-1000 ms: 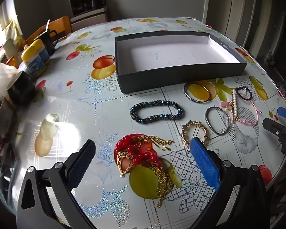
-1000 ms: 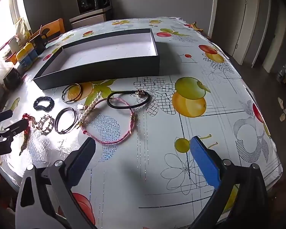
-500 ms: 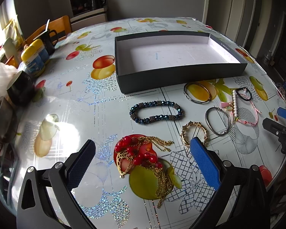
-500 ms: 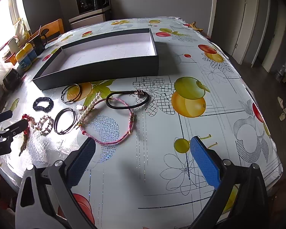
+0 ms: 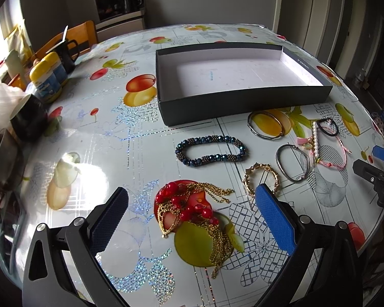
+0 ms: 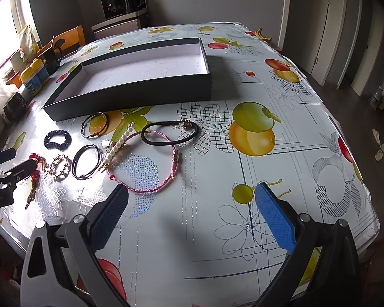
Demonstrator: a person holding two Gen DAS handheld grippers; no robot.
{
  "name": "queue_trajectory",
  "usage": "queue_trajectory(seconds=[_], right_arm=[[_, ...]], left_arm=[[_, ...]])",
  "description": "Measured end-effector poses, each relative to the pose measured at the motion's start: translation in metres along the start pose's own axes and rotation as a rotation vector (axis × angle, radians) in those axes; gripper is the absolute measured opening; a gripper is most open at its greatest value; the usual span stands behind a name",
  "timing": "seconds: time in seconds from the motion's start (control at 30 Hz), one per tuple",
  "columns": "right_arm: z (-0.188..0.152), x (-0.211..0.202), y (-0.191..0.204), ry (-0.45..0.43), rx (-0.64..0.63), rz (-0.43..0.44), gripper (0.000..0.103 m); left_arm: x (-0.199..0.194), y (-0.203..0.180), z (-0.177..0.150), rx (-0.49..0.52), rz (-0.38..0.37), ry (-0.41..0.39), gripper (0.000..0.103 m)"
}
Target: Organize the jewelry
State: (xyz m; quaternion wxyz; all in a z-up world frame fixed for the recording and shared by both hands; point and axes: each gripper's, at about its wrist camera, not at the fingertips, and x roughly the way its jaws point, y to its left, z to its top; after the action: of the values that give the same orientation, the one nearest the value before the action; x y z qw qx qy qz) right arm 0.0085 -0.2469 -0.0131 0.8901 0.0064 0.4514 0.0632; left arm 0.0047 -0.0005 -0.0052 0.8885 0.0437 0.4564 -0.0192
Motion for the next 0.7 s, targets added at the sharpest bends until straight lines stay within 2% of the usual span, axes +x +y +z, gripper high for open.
queue_trajectory(seconds=[0.7], right_arm=[[-0.0016, 0.0008, -0.0016, 0.002, 0.007, 0.0, 0.098]], left_arm=[[-0.0027, 0.0015, -0.0012, -0.001, -0.001, 0.003, 0.101]])
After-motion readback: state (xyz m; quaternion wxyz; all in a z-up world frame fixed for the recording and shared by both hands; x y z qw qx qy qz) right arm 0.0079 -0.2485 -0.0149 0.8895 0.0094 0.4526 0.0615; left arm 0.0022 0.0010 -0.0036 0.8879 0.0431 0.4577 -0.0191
